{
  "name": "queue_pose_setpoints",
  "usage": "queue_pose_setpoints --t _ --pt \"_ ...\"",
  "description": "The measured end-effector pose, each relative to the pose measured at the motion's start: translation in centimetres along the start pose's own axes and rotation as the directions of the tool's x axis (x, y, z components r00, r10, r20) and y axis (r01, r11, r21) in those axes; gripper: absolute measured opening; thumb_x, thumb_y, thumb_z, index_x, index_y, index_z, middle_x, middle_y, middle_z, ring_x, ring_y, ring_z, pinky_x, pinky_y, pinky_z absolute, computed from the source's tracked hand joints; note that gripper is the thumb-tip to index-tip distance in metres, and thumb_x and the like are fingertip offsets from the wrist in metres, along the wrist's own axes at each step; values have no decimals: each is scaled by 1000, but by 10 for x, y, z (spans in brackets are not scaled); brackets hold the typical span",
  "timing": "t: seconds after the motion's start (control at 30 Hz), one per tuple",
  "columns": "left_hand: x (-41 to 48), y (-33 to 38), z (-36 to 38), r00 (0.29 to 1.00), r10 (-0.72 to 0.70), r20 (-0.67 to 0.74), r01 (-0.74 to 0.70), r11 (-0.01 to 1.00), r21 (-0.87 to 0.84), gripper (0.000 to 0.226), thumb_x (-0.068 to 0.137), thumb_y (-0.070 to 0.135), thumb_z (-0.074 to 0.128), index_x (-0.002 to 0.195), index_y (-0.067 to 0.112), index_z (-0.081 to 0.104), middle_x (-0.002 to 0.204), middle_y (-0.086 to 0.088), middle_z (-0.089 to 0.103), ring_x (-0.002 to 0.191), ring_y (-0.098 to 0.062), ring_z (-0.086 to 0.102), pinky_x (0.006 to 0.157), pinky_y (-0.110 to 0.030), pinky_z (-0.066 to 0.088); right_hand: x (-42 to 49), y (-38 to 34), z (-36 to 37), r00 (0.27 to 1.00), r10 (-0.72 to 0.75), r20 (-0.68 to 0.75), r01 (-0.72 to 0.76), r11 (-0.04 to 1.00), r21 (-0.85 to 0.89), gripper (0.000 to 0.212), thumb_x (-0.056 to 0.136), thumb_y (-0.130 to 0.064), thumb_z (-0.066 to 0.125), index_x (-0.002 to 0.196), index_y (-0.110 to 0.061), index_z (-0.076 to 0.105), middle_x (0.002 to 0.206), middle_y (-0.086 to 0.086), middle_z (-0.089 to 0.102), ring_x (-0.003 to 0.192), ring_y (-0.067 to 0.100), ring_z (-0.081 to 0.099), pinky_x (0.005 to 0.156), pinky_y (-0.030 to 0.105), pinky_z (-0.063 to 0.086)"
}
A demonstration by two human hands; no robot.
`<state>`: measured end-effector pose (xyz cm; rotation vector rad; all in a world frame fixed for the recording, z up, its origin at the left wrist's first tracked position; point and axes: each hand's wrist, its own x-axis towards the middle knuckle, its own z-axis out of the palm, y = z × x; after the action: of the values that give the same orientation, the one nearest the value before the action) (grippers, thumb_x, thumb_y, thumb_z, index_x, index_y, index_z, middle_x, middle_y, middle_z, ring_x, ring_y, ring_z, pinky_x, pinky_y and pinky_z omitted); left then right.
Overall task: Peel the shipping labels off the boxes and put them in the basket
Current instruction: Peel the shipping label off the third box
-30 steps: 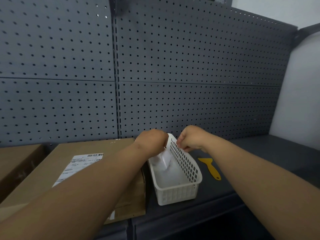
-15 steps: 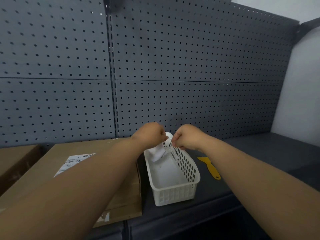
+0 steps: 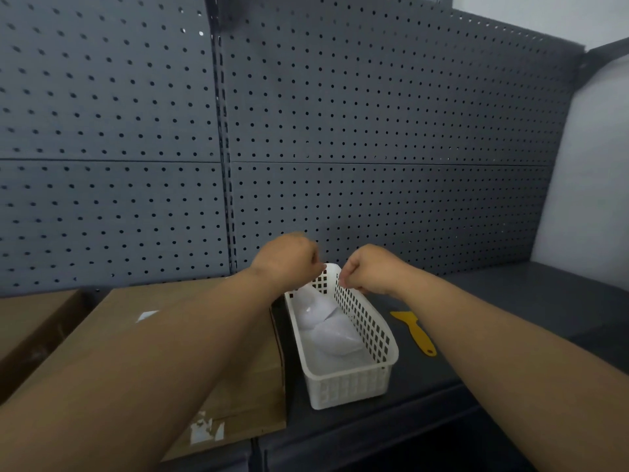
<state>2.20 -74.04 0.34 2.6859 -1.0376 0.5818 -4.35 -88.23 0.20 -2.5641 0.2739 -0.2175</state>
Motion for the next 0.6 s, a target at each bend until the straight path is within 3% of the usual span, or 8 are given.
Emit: queue_pose_setpoints --t 0.17,0.27,0.6 --pt "-20 -9 -7 998 13 -60 3 965 262 33 93 39 44 105 14 62 108 -5 57 96 -23 55 86 -36 41 1 -11 7 1000 -18 -1 18 994 -104 26 88 -22 66 107 -7 72 117 9 68 109 24 64 97 39 52" --pt "-37 -16 -11 997 -44 -70 63 953 296 35 94 41 41 108 14 57 107 -7 57 87 -22 54 80 -34 41 -1 -20 14 999 -42 -11 40 985 -167 28 88 -24 64 107 -5 72 119 10 68 109 24 64 96 39 52" --pt "-112 -66 -42 972 -233 -35 231 916 329 40 95 40 39 122 13 50 118 -10 54 98 -29 57 81 -39 45 -21 -75 51 984 -174 21 175 961 -214 35 90 -23 60 113 2 70 122 17 67 107 31 66 93 41 54"
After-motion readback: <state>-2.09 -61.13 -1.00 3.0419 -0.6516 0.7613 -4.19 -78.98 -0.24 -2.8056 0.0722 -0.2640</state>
